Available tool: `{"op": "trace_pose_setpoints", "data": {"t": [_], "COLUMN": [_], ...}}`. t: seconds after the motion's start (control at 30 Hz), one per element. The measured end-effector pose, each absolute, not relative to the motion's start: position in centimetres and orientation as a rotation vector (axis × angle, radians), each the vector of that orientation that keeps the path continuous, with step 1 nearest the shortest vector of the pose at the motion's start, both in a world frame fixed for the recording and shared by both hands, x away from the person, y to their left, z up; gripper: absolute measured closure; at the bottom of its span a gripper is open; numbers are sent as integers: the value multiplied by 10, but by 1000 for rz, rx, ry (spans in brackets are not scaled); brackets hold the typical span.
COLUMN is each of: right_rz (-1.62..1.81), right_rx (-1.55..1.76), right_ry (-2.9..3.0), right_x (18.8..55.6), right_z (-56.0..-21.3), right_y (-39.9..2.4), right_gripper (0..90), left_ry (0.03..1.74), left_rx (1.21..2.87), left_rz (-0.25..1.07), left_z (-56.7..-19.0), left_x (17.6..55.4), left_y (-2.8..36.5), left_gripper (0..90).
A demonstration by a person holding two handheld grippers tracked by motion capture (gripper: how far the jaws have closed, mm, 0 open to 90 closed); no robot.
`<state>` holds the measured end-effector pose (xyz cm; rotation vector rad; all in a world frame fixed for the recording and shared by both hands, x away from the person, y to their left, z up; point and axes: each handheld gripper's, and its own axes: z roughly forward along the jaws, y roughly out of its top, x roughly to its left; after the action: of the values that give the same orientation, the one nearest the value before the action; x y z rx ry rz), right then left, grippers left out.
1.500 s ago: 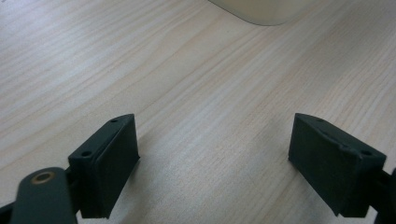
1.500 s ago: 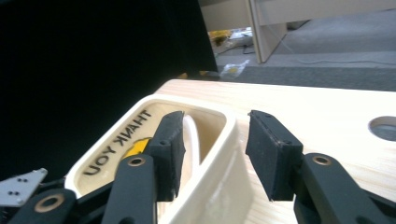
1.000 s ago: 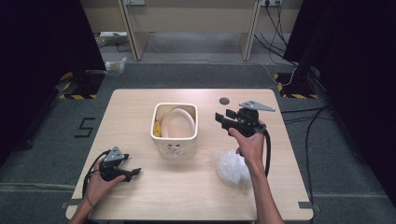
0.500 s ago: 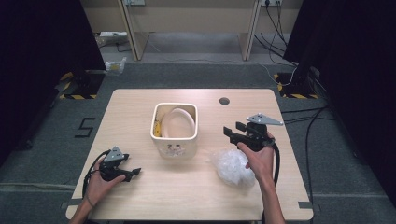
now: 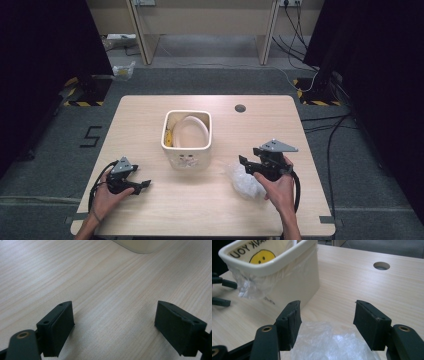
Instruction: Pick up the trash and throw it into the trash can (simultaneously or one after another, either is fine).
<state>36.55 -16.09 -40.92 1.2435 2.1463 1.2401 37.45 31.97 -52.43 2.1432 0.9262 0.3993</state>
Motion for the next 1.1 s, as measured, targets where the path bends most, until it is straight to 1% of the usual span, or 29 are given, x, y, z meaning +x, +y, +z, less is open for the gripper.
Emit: {"op": "trace_pose_setpoints", "data": {"t": [0.37,0.73,0.77,0.8,0.83,0.87,0.9,0.93,1.0,1.1], "right_rz": [1219,1133,1100,1100,1087,1087,1076,1076,1081,1123], "right_rx": [1255,1303,1309,1309,1292,1292,1267,1267,1255,1254], "right_ry": [2203,2283,2297,2297,2300,2300,2301,2301,2303,2279], "right_x": [351,354,356,356,357,357,357,357,356,356], "right_z": [-431,-457,-464,-464,-467,-467,-468,-468,-467,-464], "right_y": [-157,-150,-149,-149,-149,-149,-151,-151,-152,-155], "right_gripper": [391,379,408,408,498,498,573,573,666,761], "left_ry": [927,927,927,927,927,927,927,927,927,927], "left_rx": [2141,2141,2141,2142,2142,2143,2142,2142,2143,2142], "left_rz": [397,398,398,396,396,397,397,397,397,397], "left_z": [-524,-524,-524,-524,-524,-524,-524,-524,-524,-524], "left_x": [374,374,374,374,374,374,374,374,374,374], "left_y": [320,320,320,320,320,320,320,320,320,320], "left_gripper": [149,149,149,149,149,149,149,149,149,149]}}
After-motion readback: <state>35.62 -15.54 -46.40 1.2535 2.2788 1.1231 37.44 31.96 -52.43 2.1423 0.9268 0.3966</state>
